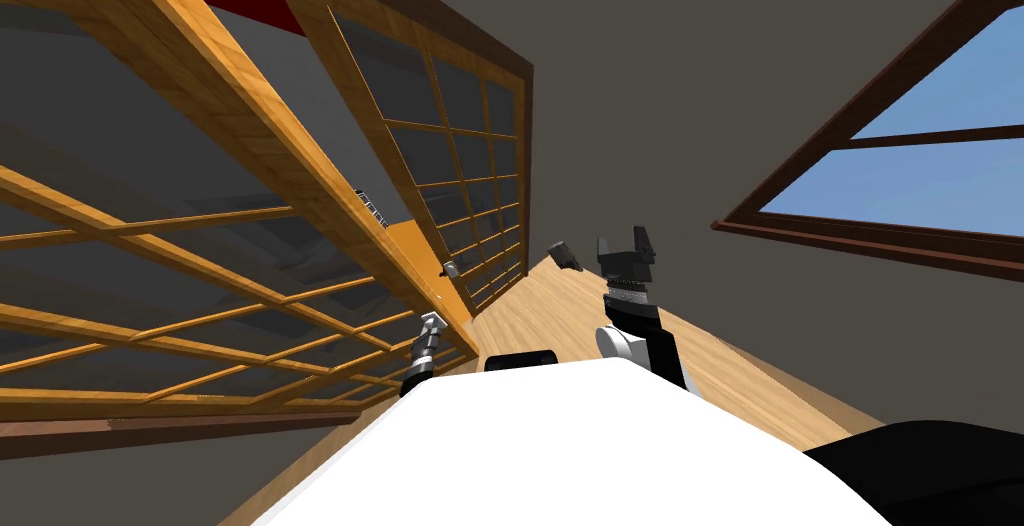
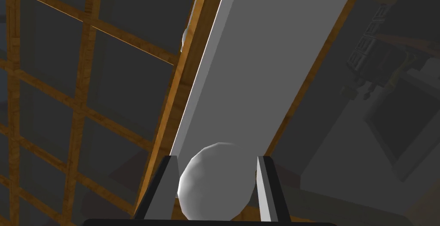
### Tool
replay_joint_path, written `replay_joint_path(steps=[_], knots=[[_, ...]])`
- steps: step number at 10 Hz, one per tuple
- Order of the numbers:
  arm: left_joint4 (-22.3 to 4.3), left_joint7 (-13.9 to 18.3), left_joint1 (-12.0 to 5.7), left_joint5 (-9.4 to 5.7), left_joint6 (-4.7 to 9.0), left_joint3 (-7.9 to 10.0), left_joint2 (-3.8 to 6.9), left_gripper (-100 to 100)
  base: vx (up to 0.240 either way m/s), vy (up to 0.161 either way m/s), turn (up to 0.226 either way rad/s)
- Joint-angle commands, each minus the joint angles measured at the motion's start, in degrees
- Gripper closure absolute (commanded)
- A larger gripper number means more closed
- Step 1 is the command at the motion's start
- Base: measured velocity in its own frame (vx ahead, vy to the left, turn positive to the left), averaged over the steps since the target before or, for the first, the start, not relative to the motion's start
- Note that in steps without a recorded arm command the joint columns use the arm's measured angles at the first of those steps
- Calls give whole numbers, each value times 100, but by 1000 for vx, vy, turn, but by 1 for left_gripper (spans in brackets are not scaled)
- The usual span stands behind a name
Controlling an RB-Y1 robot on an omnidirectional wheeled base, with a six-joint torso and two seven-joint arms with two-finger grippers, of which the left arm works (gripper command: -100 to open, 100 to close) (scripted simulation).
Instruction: Pull the door open
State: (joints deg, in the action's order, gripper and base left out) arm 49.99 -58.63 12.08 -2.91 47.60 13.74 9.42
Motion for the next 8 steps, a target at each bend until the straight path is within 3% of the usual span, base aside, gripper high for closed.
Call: replay_joint_path(steps=[1, 2, 8], knots=[[-21, 286, 9, -76, 18, -1, 19, 100, -41, 13, -81], [-21, 319, 9, -76, 18, -1, 19, 100, -27, 7, -37], [-81, 1202, 12, -302, 52, -34, 79, 100, -38, 7, -68]])
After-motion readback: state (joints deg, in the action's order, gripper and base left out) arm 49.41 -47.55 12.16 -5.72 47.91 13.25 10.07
